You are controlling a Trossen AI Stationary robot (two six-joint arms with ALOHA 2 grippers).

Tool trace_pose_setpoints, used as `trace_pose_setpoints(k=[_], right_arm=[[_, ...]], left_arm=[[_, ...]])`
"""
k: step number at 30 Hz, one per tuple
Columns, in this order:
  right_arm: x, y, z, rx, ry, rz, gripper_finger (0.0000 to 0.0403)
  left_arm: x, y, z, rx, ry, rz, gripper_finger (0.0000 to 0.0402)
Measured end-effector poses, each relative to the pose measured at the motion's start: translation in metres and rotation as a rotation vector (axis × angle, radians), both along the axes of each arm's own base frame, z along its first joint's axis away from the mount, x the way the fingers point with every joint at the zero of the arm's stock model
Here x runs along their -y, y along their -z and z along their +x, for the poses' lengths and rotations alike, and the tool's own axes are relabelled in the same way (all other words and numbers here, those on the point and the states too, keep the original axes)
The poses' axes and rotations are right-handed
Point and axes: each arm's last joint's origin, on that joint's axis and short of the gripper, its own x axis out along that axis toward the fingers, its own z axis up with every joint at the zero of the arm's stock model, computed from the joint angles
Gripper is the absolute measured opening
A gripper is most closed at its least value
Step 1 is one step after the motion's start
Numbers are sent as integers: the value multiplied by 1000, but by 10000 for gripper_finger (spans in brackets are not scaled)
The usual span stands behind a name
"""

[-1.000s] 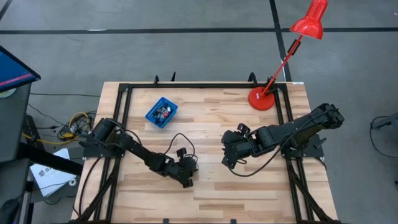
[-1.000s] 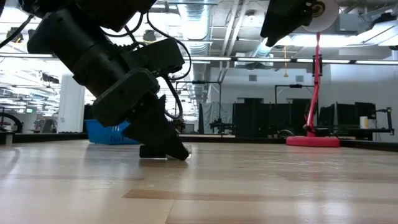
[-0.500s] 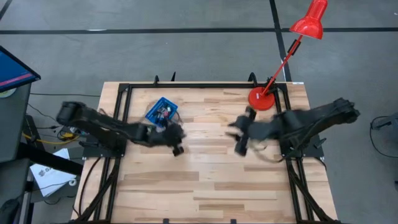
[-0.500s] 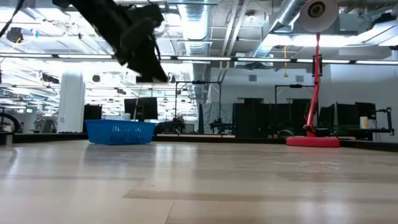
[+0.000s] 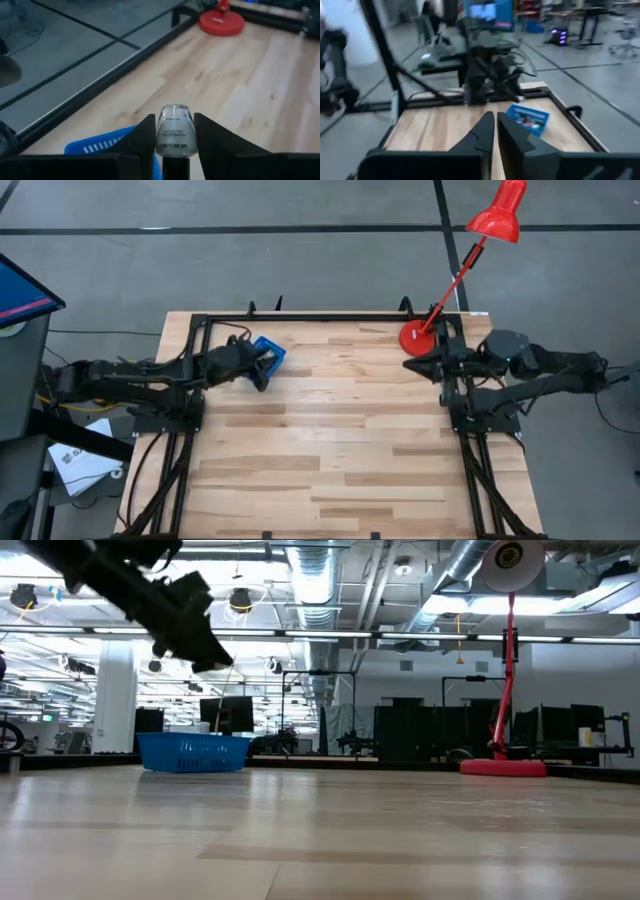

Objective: Pick & Place Nail Polish
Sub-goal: Put the light gray nail polish bottle into the blue bin

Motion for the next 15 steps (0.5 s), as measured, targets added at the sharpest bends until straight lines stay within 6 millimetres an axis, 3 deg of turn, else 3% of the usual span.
trace_pose_setpoints(k=[7, 15], right_arm=[[6, 57, -12, 121, 16, 88, 5], [6, 82, -32, 281, -7, 151, 1]], left_arm=[[-18, 39, -12, 6, -84, -37, 105], [-37, 63, -24, 32, -162, -62, 104]])
